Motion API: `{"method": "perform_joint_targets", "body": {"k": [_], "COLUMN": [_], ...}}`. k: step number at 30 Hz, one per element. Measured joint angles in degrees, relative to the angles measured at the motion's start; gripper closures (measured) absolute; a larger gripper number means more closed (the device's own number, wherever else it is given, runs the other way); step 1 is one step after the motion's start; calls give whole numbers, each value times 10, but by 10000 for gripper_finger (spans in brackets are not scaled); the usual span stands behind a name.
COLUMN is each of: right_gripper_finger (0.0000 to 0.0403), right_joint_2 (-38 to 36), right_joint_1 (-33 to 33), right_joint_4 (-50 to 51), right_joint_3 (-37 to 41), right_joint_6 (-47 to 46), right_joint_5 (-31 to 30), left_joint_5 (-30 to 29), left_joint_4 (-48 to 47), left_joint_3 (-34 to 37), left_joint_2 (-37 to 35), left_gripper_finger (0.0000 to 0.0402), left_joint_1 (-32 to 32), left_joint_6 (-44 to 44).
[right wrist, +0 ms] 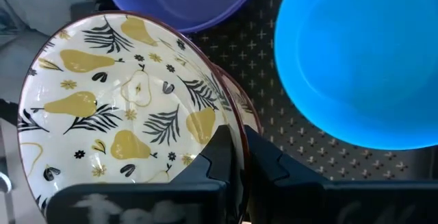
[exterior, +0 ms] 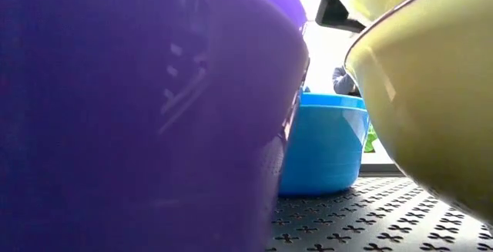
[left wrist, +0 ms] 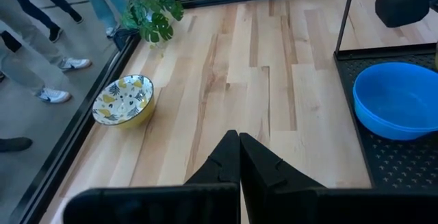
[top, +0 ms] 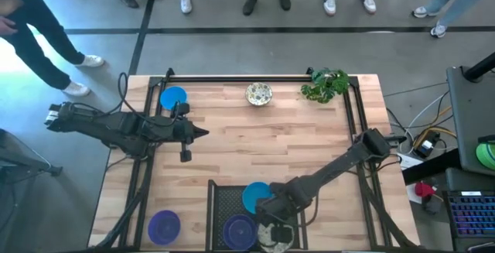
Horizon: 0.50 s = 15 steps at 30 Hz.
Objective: Pick & Place Mini bowls
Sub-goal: Stack the bottom white patterned bowl on top of the white patterned bowl on the shelf
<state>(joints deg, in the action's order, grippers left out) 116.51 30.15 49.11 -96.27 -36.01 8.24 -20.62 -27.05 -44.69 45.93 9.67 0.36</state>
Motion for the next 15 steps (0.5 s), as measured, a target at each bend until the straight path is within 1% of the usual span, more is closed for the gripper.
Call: {"method": "perform_joint_targets", "body": {"k": [15], "right_gripper_finger": [391], "right_joint_2": [-1], "right_joint_1": [6], "right_joint_4": [-3], "right_joint_3": [12], "right_joint_6": [0], "right_joint_5": [-22], "left_joint_5": [0], "left_joint_4": [0], "left_joint_3": [0], "left_joint_2": [0], "left_gripper_finger": [402], "left_joint_1": [0], "left_joint_6": [0]}}
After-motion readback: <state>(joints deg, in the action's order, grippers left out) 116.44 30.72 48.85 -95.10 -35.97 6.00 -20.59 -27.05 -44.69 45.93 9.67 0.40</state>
